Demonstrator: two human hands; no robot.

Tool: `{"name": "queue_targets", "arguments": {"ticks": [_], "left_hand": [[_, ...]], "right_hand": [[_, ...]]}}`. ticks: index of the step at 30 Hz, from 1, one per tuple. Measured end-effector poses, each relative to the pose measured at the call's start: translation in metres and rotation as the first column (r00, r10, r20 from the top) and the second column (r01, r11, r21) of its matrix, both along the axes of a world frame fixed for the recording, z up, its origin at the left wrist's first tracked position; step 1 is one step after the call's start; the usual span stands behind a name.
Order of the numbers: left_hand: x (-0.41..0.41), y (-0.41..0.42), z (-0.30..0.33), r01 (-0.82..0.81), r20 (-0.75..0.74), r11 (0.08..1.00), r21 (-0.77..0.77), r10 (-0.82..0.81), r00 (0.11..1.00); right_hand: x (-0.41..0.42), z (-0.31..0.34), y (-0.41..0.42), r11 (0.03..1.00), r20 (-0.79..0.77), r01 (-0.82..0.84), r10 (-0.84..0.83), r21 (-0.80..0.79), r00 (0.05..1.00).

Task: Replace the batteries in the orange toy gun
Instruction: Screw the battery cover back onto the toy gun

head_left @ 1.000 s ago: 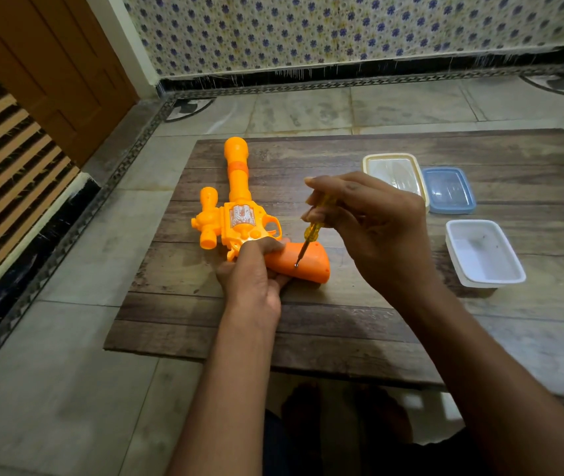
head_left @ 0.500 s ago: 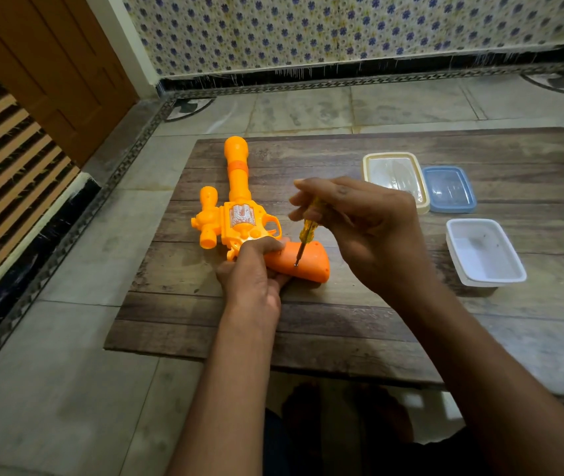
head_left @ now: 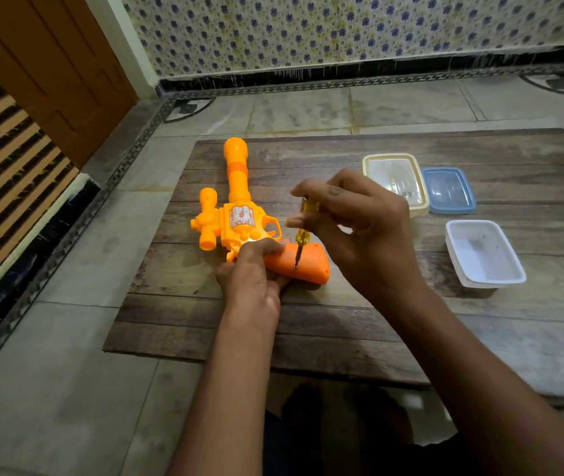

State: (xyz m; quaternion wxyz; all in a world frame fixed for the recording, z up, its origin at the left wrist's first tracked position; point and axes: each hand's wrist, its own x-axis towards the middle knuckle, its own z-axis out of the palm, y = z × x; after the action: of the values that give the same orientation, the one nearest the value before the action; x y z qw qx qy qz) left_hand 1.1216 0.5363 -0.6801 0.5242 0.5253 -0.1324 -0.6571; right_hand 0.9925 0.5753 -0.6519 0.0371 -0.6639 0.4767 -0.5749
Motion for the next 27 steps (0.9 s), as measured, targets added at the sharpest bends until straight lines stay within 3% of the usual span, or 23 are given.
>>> {"name": "queue_targets", "arguments": {"ticks": [2, 7, 12, 18, 24, 27], "left_hand": [[-0.0006, -0.0006, 0.0008, -0.001, -0.001, 1.000, 0.003, 0.001, 1.000], [0.0025, -0.0019, -0.0011, -0.001, 0.019, 1.000, 0.014, 0.001, 1.000], [0.0035, -0.0014, -0.0015, -0.014, 0.005, 1.000, 0.005, 0.014, 1.000], [0.0029, -0.0026, -0.0013, -0.005, 0.004, 1.000, 0.025, 0.005, 1.000], [0.0040, -0.0028, -0.0054, 0.014, -0.010, 1.000, 0.003, -0.014, 1.000], [0.0035, -0.0033, -0.0051, -0.003, 0.001, 1.000, 0.003, 0.003, 1.000]], "right_hand": [[0.0008, 0.0011, 0.0008, 1.000, -0.024, -0.021, 0.021, -0.010, 0.999], [-0.0014, 0.0005, -0.0005, 0.993, 0.116, -0.115, 0.111, 0.035, 0.987], [0.0048, -0.0021, -0.0011, 1.000, 0.041, 0.015, -0.014, -0.016, 0.999], [0.0032, -0.0022, 0.0004, 0.992, 0.155, -0.124, 0.119, 0.023, 0.981], [0.0029, -0.0005, 0.0002, 0.999, 0.085, 0.038, -0.038, -0.004, 0.996], [0.0049, -0.0001, 0.0010, 1.000, 0.046, 0.022, -0.021, -0.023, 0.999]]}}
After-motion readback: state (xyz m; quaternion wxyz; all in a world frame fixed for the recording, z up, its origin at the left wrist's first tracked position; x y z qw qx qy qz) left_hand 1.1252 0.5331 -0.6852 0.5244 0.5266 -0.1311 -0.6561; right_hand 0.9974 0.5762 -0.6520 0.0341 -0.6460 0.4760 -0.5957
